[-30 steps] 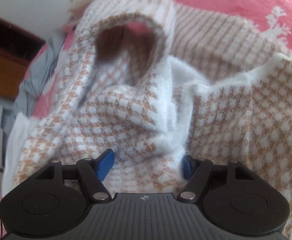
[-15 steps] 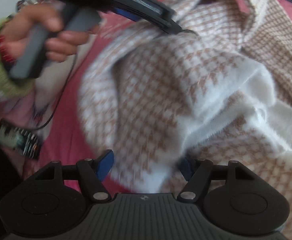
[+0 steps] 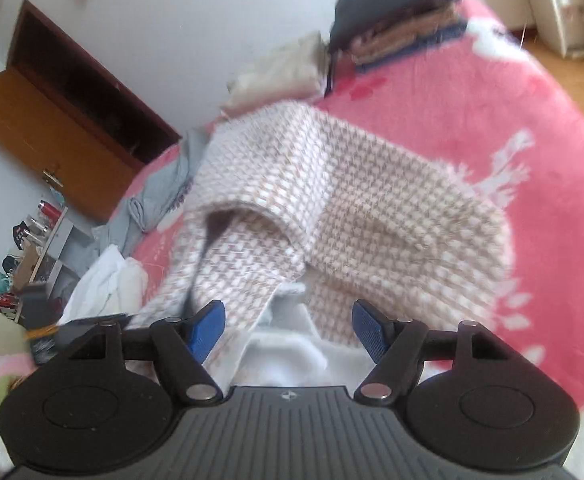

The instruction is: Fold clothes

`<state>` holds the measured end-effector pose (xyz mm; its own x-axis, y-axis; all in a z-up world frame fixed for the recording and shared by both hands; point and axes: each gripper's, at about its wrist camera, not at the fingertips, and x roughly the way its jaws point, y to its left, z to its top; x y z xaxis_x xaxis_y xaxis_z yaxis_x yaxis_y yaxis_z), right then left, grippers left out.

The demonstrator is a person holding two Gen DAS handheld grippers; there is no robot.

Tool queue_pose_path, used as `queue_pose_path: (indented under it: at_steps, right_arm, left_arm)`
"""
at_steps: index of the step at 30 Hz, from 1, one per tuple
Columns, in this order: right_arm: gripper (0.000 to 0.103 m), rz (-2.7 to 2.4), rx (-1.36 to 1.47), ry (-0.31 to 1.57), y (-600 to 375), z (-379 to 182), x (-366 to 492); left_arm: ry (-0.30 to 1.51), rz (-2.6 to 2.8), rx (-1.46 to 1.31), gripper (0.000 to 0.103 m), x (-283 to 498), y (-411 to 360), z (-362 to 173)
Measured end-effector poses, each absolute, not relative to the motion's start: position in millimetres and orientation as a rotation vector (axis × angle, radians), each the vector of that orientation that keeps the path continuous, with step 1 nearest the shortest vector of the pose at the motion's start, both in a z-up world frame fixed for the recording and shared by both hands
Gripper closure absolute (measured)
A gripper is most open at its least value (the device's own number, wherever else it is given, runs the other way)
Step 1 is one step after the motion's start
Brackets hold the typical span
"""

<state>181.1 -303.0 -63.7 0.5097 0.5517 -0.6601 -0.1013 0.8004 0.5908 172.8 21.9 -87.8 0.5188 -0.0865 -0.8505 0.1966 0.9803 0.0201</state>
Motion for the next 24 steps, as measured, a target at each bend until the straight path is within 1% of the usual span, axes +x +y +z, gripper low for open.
queue_pose_path:
  at_steps: [2,4,5,6,9,12,13,14,15,16,18,20,23,24]
  right_arm:
    - [0.032,0.413,0.533,1.012,-288.5,-88.1,200.5]
    - [0.035,0.46,0.574,1.12,-269.8,-113.5,200.1]
    - [0.04,0.49,0.597,1.174,-261.6,-125.2,199.0]
    - [0.04,0.524,0.599,1.217,-252.6,-134.8,193.9]
    - [0.04,0.68,0.483,1.23,-229.6,-128.0,146.8]
    - [0.041,0.798,0.435,1.24,-216.1,-120.4,99.3]
    - [0.043,0.836,0.454,1.268,-211.5,-123.8,84.3]
    - [0.053,0.88,0.475,1.306,-205.7,-129.1,68.6]
    - [0.057,0.928,0.481,1.34,-198.3,-134.7,51.9]
    - [0.057,0.965,0.443,1.346,-191.2,-136.0,33.7]
    - [0.057,0.998,0.252,1.289,-179.6,-129.9,-1.2]
    - [0.057,1.033,0.113,1.235,-174.1,-127.8,-24.0]
    - [0.057,1.091,0.045,1.238,-179.4,-121.9,-38.8]
    - [0.057,1.116,0.038,1.265,-183.3,-119.7,-41.0]
  left_arm:
    - [1.0,-0.147,0.111,0.09,167.2,27.5,-84.1]
    - [0.98,-0.13,0.106,0.092,160.6,34.4,-78.4]
    - [0.964,-0.12,0.109,0.092,155.9,38.6,-73.7]
    - [0.952,-0.11,0.108,0.093,150.2,43.4,-67.6]
    - [0.959,-0.062,0.09,0.093,133.9,61.6,-53.4]
    - [1.018,-0.017,0.083,0.093,113.1,80.1,-45.6]
    - [1.037,-0.001,0.076,0.093,105.9,87.2,-45.3]
    - [1.054,0.014,0.068,0.093,98.8,94.2,-45.3]
    - [1.067,0.027,0.06,0.093,91.9,100.8,-47.8]
    - [1.083,0.042,0.058,0.093,86.2,106.3,-53.5]
    - [1.117,0.06,0.055,0.092,75.3,116.1,-67.1]
    - [1.142,0.053,0.047,0.089,65.0,123.5,-76.5]
    - [1.14,0.018,0.035,0.083,52.9,127.8,-68.4]
    - [1.136,0.003,0.034,0.073,49.5,128.2,-63.4]
